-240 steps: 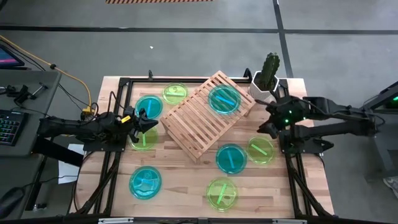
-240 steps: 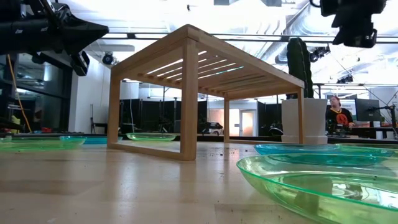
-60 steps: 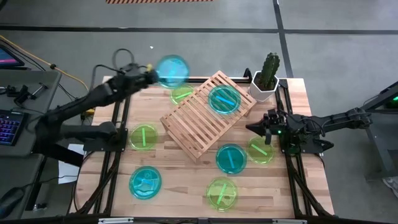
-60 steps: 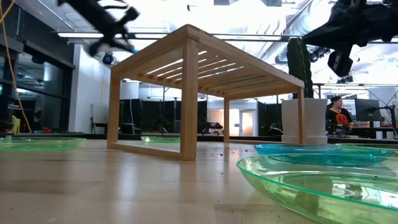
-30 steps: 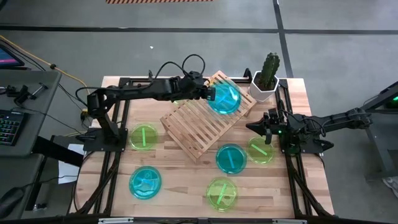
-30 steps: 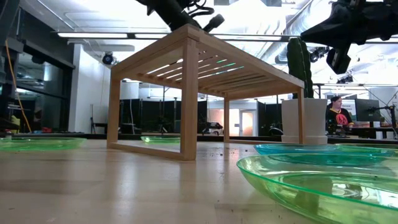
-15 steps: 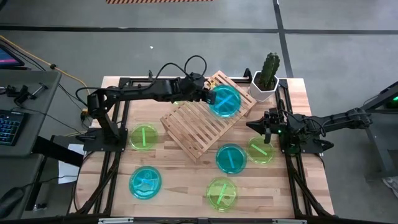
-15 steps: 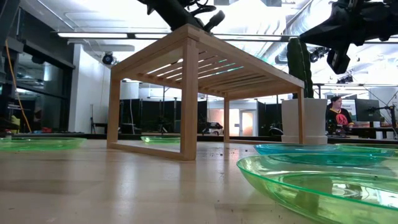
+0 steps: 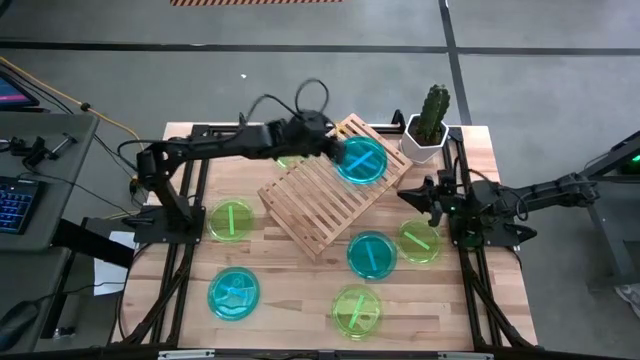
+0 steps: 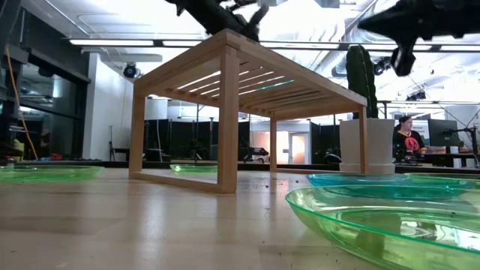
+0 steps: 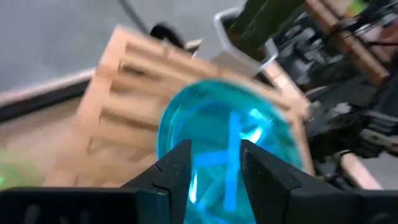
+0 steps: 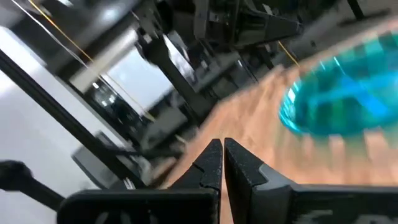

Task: Place and stack plates onto a shelf
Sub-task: Stack the top blue plate on top of the blue plate on the shelf, then put the green plate on the shelf

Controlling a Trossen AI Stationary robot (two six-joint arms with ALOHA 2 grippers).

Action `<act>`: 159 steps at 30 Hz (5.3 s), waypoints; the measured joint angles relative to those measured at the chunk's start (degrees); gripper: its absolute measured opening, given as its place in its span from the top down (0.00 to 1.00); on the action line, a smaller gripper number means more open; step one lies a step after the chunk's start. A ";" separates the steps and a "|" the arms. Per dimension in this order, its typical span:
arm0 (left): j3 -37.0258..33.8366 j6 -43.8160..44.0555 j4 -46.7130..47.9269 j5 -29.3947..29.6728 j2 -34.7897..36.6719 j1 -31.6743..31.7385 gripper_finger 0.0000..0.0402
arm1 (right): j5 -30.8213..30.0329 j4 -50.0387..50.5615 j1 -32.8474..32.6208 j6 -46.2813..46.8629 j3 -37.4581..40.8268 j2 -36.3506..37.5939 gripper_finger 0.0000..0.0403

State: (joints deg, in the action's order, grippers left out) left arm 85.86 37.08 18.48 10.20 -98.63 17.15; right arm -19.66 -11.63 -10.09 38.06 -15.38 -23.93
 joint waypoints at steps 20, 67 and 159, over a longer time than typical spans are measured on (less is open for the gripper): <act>-5.82 -29.17 -14.82 -0.46 29.00 -2.83 0.79 | -4.10 21.66 3.85 -8.49 -26.96 -39.55 1.00; -29.03 -22.78 -19.22 4.80 46.80 -4.88 1.00 | 13.30 50.45 -9.82 6.20 -27.89 -26.98 1.00; -33.42 -21.27 -19.99 8.50 46.80 -4.79 1.00 | 12.86 62.33 -25.18 83.15 -5.97 -29.55 1.00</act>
State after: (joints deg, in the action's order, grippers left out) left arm 52.45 15.81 -1.50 18.70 -51.83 12.36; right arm -6.79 50.70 -35.27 121.20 -21.34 -53.48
